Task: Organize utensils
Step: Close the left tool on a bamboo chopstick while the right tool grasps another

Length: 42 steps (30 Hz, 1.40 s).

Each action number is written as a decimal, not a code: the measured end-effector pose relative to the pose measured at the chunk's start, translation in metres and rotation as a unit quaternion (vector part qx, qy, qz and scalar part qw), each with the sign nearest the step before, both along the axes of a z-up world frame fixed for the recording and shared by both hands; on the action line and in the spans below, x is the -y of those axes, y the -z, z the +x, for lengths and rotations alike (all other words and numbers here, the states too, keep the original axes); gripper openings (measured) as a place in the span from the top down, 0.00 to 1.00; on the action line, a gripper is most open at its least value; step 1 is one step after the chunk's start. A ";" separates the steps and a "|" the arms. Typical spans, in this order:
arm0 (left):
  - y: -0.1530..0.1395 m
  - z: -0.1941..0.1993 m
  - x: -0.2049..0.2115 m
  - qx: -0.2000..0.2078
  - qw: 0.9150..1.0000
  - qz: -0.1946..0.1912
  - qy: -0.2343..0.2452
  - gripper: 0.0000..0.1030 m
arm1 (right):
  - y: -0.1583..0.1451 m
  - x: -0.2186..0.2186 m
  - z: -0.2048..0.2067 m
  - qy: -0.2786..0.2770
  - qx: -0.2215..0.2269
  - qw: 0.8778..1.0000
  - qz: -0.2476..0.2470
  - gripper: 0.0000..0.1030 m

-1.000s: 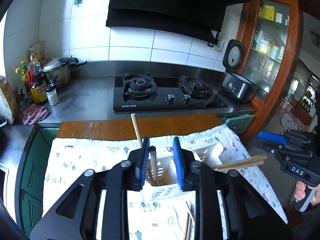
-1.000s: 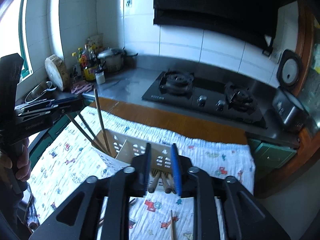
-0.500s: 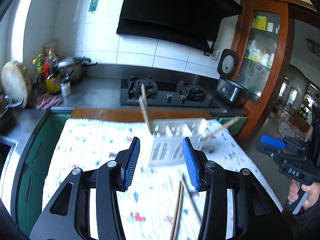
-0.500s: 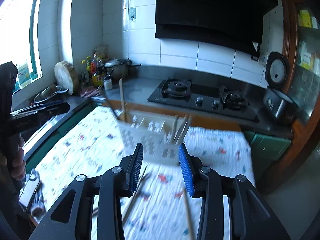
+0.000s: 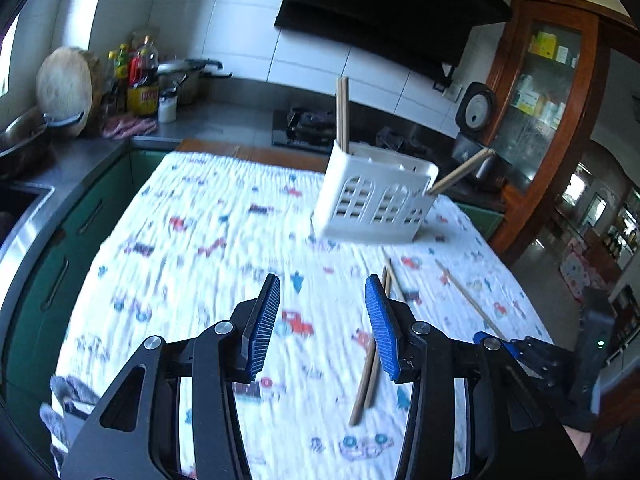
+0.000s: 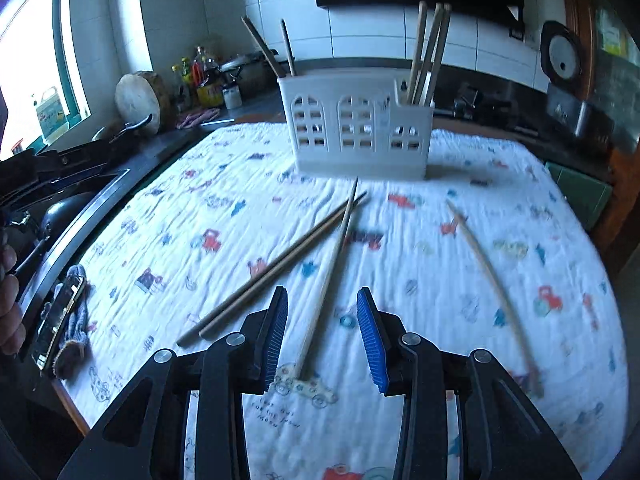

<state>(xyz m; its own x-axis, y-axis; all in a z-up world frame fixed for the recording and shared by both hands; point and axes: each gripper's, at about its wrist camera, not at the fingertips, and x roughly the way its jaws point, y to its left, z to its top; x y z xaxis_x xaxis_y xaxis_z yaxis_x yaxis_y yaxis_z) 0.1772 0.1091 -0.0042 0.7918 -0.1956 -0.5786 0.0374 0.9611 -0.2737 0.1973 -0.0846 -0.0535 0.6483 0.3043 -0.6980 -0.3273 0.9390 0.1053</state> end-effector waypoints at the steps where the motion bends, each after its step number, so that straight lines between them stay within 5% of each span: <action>1: 0.005 -0.002 -0.001 -0.005 1.000 0.001 -0.001 0.57 | 0.005 -0.002 0.000 0.004 -0.003 1.000 -0.003 0.65; 14: 0.048 -0.011 -0.007 -0.045 0.999 0.000 -0.004 0.57 | 0.044 -0.021 0.006 0.030 -0.037 0.999 0.003 0.82; 38: 0.084 -0.003 0.027 -0.087 0.995 0.003 0.057 0.59 | 0.047 -0.025 0.015 0.060 -0.042 0.997 -0.029 0.93; 42: 0.090 0.005 0.039 -0.096 0.992 0.009 0.079 0.70 | 0.041 -0.017 0.011 0.060 -0.032 0.998 -0.012 0.93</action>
